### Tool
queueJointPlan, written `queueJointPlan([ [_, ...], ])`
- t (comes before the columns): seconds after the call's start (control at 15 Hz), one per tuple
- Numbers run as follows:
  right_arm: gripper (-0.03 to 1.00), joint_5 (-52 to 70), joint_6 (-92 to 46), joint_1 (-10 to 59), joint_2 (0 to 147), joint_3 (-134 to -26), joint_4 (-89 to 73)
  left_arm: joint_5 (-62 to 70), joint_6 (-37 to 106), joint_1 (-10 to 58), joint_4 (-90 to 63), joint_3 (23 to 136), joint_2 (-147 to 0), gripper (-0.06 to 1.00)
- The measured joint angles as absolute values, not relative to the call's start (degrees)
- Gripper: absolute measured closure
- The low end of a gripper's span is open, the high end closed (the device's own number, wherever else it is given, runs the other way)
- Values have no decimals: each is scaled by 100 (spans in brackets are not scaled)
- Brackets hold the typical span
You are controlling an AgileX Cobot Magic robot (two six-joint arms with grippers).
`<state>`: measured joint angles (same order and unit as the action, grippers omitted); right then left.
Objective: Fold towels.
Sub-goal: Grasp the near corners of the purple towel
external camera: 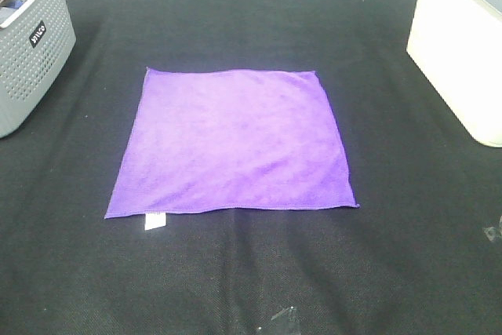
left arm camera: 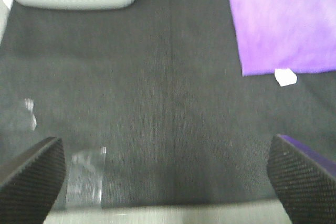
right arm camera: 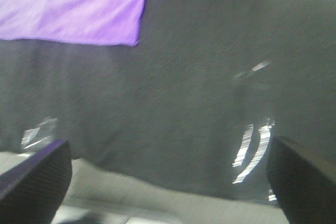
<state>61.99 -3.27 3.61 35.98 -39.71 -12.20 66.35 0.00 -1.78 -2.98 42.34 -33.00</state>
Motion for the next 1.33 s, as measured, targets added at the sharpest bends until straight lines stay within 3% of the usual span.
queueJointPlan([
  [0.2, 1, 5758, -1094, 361, 5844, -4544, -2045, 6377, 206, -178, -298, 4778, -5059, -4],
  [0.47, 1, 5477, -2074, 338, 7374, -5042, -3105, 5827, 516, -178, -378, 5036, -6572, -3],
  [0.6, 1, 5495, -2727, -109, 8147, -5414, -3994, 5569, 1215, -178, -1054, 5472, -7735, -2],
  [0.73, 1, 5689, -3220, -556, 8703, -5598, -4612, 5472, 2017, -178, -1977, 5804, -8657, -3],
  [1.07, 1, 5844, -3535, -625, 9196, -5678, -4836, 5334, 3266, -258, -3398, 5999, -9798, -3],
  [1.33, 1, 5838, -3535, -625, 9202, -5678, -4841, 5632, 4412, -1209, -4715, 6039, -10187, -2],
])
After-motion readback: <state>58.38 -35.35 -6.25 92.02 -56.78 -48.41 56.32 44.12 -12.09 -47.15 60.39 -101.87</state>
